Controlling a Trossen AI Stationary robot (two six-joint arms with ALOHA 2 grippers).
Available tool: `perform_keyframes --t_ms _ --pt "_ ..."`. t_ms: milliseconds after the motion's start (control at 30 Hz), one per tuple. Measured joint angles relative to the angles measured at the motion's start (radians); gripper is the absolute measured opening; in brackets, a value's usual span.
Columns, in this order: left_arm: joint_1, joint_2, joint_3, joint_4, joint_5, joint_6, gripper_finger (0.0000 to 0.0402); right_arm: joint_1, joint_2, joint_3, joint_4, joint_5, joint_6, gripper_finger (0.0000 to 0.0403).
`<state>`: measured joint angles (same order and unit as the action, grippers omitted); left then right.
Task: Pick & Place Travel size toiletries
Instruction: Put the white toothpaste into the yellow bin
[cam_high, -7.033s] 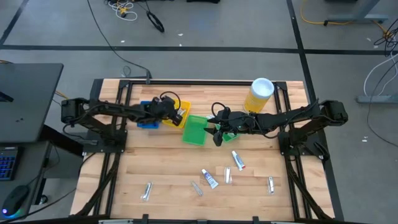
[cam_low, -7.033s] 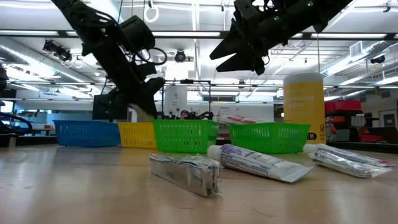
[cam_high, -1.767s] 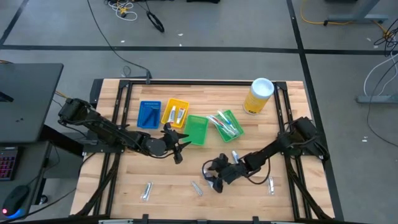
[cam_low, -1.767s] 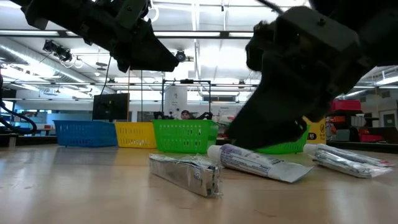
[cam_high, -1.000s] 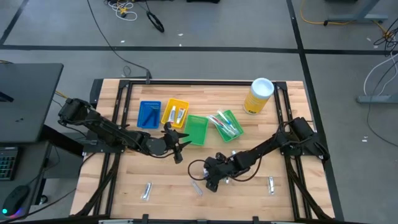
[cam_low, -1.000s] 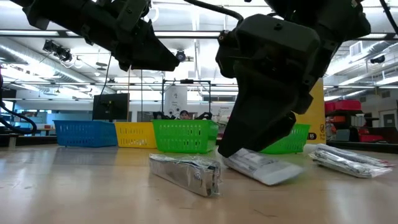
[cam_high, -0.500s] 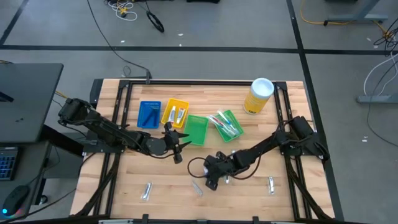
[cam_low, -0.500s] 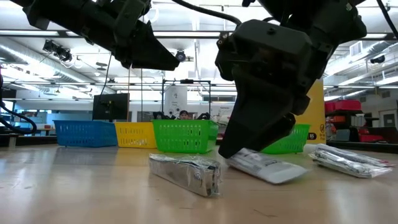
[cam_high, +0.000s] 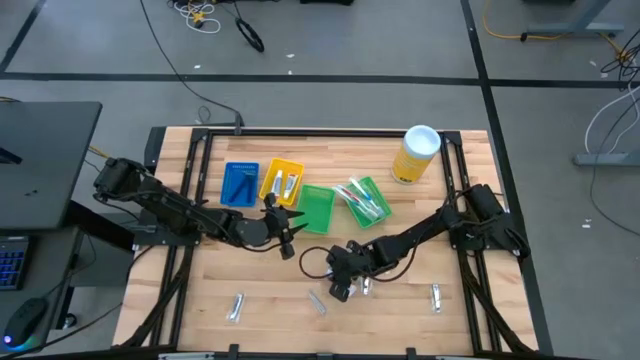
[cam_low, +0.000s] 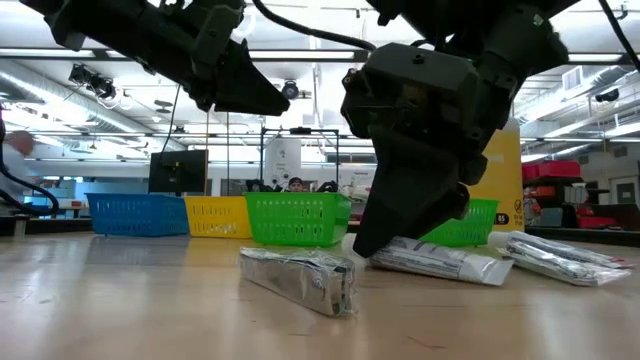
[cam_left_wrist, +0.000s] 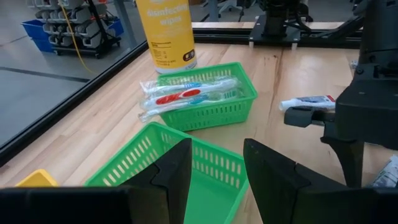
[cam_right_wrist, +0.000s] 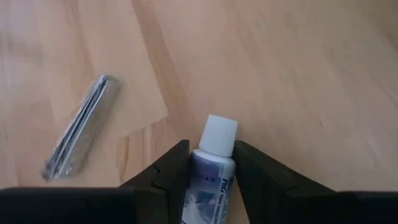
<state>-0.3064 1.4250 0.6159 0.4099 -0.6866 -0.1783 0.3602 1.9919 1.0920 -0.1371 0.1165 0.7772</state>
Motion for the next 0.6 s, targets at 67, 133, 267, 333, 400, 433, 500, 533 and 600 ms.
perform_keyframes --t_ms 67,133,267,333,400,433,500,533,600 --pt "0.005 0.0 0.0 0.0 0.006 0.0 0.0154 -0.008 0.0 0.0 -0.001 -0.052 -0.05 0.0134" --pt "0.008 0.0 0.0 0.0 0.018 0.0 0.0154 -0.01 0.0 0.0 -0.002 -0.084 -0.071 0.0138" --pt "0.017 0.0 0.0 0.0 0.029 0.0 0.0154 -0.007 0.0 0.0 -0.001 -0.084 -0.124 0.0166" --pt "0.022 0.0 0.0 0.0 0.028 0.0 0.0154 -0.007 0.0 0.001 0.0 -0.092 -0.15 0.0184" --pt "0.027 0.0 0.0 0.0 0.028 0.0 0.0154 -0.008 0.001 0.018 -0.023 -0.092 -0.194 0.0197" --pt "0.028 0.0 0.0 0.0 0.028 -0.001 0.0154 -0.007 0.002 0.036 -0.052 -0.092 -0.221 0.0202" --pt "0.033 0.0 0.0 0.0 0.029 -0.001 0.0154 -0.007 0.005 0.086 -0.14 -0.088 -0.266 0.0204" --pt "0.034 0.0 0.0 0.0 0.029 -0.001 0.0154 -0.007 0.006 0.109 -0.194 -0.082 -0.284 0.0204" --pt "0.038 0.0 0.0 0.0 0.029 -0.001 0.0154 -0.008 0.006 0.141 -0.277 -0.074 -0.296 0.0204"
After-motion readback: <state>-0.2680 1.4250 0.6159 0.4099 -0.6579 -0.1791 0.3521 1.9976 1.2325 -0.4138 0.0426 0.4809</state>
